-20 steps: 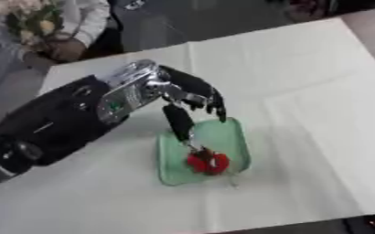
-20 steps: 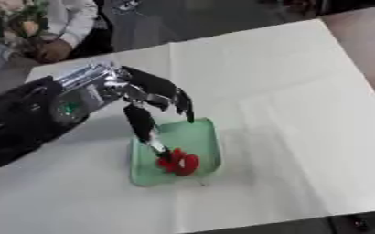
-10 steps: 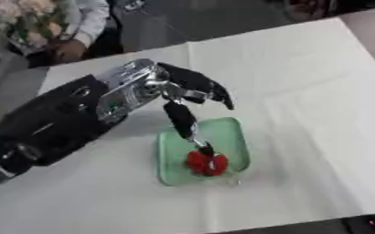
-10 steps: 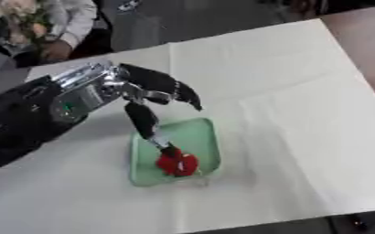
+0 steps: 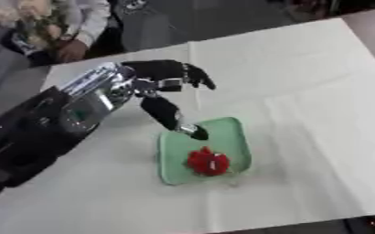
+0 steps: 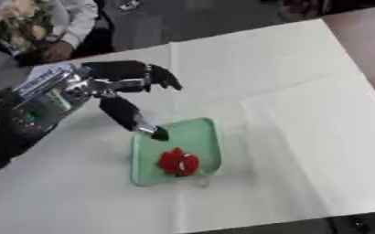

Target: Pick up objects on the table and place them in the box.

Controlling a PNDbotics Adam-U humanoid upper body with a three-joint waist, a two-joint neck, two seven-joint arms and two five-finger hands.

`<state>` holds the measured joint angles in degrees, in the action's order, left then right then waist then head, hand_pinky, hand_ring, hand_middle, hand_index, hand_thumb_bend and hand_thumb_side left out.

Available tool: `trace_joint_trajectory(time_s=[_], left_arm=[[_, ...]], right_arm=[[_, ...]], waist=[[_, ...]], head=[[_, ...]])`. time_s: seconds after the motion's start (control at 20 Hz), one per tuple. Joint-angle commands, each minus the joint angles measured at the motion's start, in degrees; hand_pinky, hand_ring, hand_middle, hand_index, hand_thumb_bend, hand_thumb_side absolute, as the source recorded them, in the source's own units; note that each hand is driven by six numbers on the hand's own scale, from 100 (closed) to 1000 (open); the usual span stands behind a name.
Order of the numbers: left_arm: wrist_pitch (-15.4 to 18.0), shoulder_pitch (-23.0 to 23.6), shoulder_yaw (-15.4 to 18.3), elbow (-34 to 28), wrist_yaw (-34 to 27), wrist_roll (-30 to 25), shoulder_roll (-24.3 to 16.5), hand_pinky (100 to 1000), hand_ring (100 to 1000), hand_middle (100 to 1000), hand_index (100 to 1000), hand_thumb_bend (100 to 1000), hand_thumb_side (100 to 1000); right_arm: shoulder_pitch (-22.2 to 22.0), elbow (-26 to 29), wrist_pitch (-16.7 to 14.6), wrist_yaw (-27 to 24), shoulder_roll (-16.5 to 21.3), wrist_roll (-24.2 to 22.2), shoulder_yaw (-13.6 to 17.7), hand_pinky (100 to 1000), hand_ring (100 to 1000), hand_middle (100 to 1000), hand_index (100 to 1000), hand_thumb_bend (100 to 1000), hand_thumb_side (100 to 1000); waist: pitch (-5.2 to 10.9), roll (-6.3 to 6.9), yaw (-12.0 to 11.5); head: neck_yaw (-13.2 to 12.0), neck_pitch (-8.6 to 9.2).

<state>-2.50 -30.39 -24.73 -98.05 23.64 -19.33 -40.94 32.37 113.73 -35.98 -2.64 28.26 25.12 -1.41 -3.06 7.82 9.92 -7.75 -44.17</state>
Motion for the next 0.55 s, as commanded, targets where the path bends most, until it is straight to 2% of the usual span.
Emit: trace_joint_trajectory(time_s=[0.05,0.2,0.25,0.3,0.35,0.4,0.45,0.55], left_arm=[[-4.36,4.15,8.83,-5.48,-2.34,9.19,0.66,468,718,821,889,578,733],[-6.20,9.97,15.47,-9.25,-4.70,20.64,6.31,408,662,790,866,559,720],[-6.05,11.20,17.01,-10.56,-5.53,24.22,8.09,370,615,762,846,518,730],[-5.36,12.16,18.43,-12.06,-6.44,27.52,9.98,360,603,755,844,517,730],[-4.60,12.79,19.35,-13.20,-7.28,29.94,11.30,355,599,748,840,520,724],[-3.61,13.15,20.08,-14.47,-8.60,32.10,12.50,358,590,738,831,498,727],[-2.72,13.31,20.59,-15.36,-9.70,33.62,12.86,354,588,735,827,503,721],[-0.89,12.98,21.45,-16.25,-11.22,36.56,13.55,354,578,721,814,491,713]], right_arm=[[-0.12,0.86,-0.19,0.57,1.47,0.41,0.72,100,444,377,436,134,398],[-1.13,0.86,-0.28,1.02,1.99,0.66,1.03,100,433,370,436,132,396],[-1.47,0.86,-0.33,1.16,2.17,0.71,1.10,100,420,361,436,130,394],[-1.87,0.86,-0.38,1.29,2.37,0.72,1.17,100,415,359,436,129,394],[-2.18,0.86,-0.44,1.41,2.53,0.66,1.19,100,405,355,436,127,392],[-2.49,0.86,-0.57,1.49,2.70,0.52,1.20,100,409,359,436,100,429],[-2.69,0.86,-0.86,1.58,2.89,0.26,1.16,100,378,355,439,127,388],[-3.05,0.86,-1.97,1.77,3.32,-0.85,0.95,100,347,355,442,126,384]], waist=[[0.46,-0.92,-0.66],[0.35,-1.69,-1.97],[0.32,-1.96,-2.40],[0.29,-2.24,-2.91],[0.29,-2.48,-3.29],[0.29,-2.71,-3.68],[0.32,-2.82,-4.02],[0.39,-2.96,-4.64]], head=[[1.39,0.05],[2.21,0.05],[2.37,0.05],[2.53,0.05],[2.59,0.05],[2.66,0.05],[2.40,0.05],[1.75,0.05]])
